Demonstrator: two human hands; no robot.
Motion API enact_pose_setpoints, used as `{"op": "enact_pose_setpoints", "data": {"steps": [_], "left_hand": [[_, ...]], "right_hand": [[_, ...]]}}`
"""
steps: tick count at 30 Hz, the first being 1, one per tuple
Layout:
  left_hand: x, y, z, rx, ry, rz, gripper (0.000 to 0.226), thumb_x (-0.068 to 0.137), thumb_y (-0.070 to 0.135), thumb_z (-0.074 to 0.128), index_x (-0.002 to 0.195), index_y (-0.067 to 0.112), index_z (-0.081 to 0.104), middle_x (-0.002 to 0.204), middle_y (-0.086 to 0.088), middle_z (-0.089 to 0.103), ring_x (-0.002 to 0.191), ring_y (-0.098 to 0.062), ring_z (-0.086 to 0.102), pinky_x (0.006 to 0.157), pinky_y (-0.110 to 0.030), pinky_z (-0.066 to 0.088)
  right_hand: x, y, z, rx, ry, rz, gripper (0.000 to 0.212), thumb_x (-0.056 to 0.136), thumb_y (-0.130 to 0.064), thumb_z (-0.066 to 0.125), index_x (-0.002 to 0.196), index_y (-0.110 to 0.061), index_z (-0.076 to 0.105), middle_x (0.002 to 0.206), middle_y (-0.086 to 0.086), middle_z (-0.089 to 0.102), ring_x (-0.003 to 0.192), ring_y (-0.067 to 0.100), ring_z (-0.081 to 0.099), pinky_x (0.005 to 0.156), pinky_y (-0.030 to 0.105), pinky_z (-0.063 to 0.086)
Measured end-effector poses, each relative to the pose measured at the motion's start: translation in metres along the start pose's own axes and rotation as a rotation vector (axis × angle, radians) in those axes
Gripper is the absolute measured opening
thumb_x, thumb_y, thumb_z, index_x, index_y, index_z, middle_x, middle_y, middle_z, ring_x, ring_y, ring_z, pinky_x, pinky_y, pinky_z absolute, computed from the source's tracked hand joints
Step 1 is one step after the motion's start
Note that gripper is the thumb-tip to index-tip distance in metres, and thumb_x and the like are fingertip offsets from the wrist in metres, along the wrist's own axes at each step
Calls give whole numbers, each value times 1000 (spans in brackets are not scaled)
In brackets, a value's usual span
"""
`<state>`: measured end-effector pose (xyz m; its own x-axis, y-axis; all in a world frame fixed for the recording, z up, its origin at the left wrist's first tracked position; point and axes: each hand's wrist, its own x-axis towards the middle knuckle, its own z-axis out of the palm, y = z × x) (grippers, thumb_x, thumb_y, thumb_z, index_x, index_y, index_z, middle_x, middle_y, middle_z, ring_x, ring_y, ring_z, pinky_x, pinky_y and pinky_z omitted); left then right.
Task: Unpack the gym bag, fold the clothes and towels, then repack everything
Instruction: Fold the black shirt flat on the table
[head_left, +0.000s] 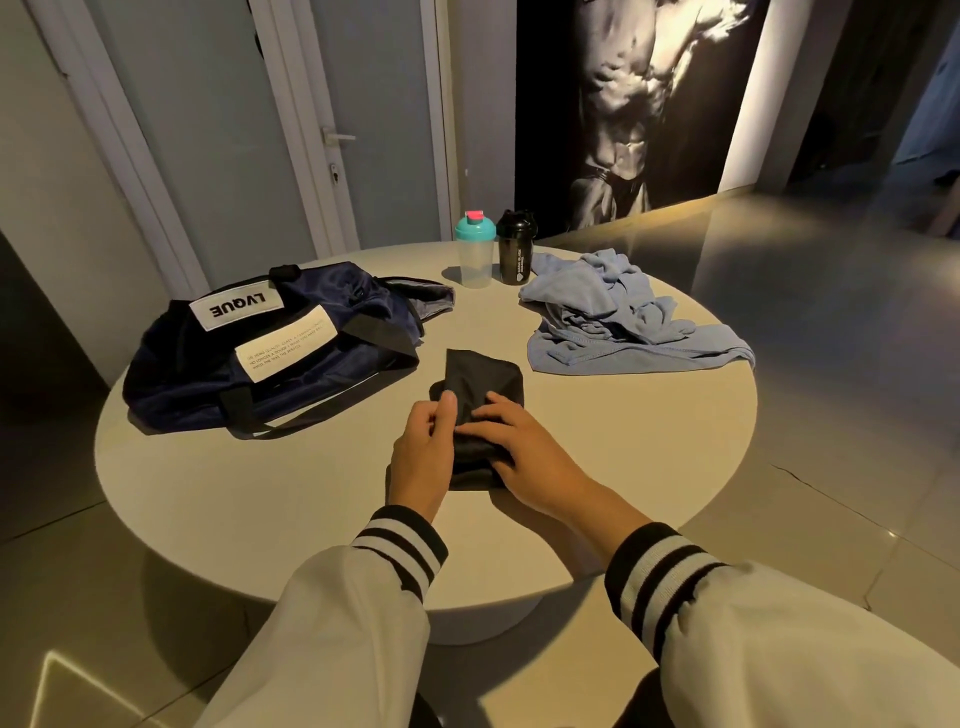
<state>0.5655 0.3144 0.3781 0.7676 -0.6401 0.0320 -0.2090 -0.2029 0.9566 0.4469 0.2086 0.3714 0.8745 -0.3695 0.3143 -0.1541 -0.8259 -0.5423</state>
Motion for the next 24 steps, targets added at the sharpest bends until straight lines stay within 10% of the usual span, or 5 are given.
{"op": "enact_pose_setpoints", "data": {"steps": [3, 8, 16, 24], "left_hand": [[2, -1, 0, 29, 8, 62, 11, 99, 41, 54, 108, 48, 51, 112, 4, 64, 97, -21, 67, 82, -48, 61], [4, -6, 2, 100, -19, 123, 41, 101, 15, 45, 120, 49, 58, 127, 3, 55, 111, -20, 59, 89, -43, 60], [6, -2, 5, 12, 3, -7, 48, 102, 35, 42, 148, 46, 34, 133, -2, 57, 103, -20, 62, 90, -47, 58], [11, -6, 6, 57, 16, 102, 49, 104, 22, 44, 144, 50, 37, 132, 4, 55, 105, -16, 57, 90, -37, 52]], "right_hand": [[-4, 1, 0, 93, 14, 63, 59, 88, -12, 59, 142, -34, 51, 159, -4, 29, 152, 16, 11, 123, 37, 11], [-11, -3, 4, 273, 205, 254, 58, 83, -22, 67, 134, -29, 40, 143, -7, 25, 120, 19, 46, 100, 31, 48], [-9, -1, 1, 233, 61, 180, 66, 84, 5, 53, 138, -34, 56, 161, -4, 30, 149, 19, 25, 122, 42, 26], [-4, -9, -1, 398, 46, 241, 36, 106, -41, 41, 136, -36, 59, 157, -9, 36, 146, 4, 24, 121, 34, 22]]}}
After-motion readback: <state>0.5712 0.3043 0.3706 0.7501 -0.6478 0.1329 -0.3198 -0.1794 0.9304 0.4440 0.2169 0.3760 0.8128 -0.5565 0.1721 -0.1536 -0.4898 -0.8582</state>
